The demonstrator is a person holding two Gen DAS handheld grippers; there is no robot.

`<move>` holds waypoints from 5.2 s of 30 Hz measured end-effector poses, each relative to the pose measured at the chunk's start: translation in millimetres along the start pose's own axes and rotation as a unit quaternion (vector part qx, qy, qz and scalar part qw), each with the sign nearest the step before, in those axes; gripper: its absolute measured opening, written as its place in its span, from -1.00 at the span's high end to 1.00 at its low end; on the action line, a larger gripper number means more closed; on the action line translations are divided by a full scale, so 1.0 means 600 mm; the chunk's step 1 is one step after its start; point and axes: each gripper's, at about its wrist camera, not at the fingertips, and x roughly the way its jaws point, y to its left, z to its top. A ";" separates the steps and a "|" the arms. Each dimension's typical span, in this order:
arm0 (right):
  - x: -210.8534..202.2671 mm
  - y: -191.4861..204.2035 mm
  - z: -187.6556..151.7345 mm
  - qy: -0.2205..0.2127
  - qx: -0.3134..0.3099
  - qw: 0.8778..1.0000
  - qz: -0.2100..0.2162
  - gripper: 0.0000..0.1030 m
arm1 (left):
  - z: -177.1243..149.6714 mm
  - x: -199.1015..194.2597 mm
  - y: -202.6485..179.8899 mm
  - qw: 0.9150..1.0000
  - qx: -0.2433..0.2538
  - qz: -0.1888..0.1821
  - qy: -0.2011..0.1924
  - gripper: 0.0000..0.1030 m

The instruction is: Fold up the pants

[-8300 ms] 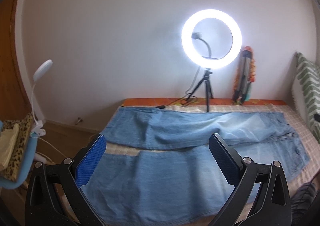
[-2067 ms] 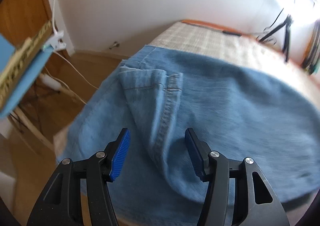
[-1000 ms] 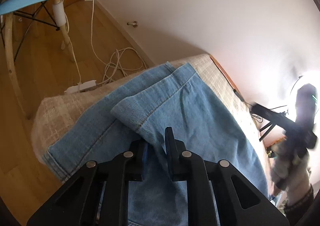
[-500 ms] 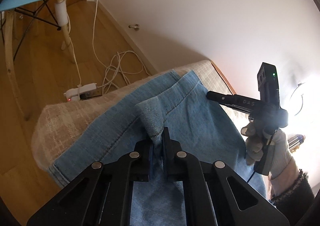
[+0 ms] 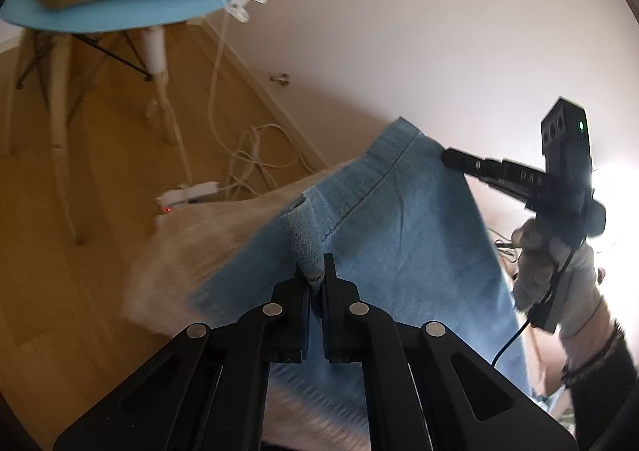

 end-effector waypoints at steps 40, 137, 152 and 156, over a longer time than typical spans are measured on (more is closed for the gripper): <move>-0.408 0.009 -0.289 -0.130 0.141 0.958 -0.212 -0.53 | -0.034 -0.071 -0.213 0.983 0.146 -0.090 0.064 -0.11; -0.925 -0.380 -1.146 -0.240 0.635 0.693 -0.243 -0.58 | -0.768 0.005 -0.890 0.607 0.679 -0.292 0.292 0.70; -0.962 -0.345 -1.090 -0.244 0.603 0.721 -0.238 0.80 | -0.793 0.036 -0.832 0.557 0.789 -0.206 0.158 0.94; -0.983 -0.311 -1.080 -0.245 0.591 0.726 -0.251 0.81 | -0.742 0.024 -0.846 0.586 0.745 -0.245 0.202 0.96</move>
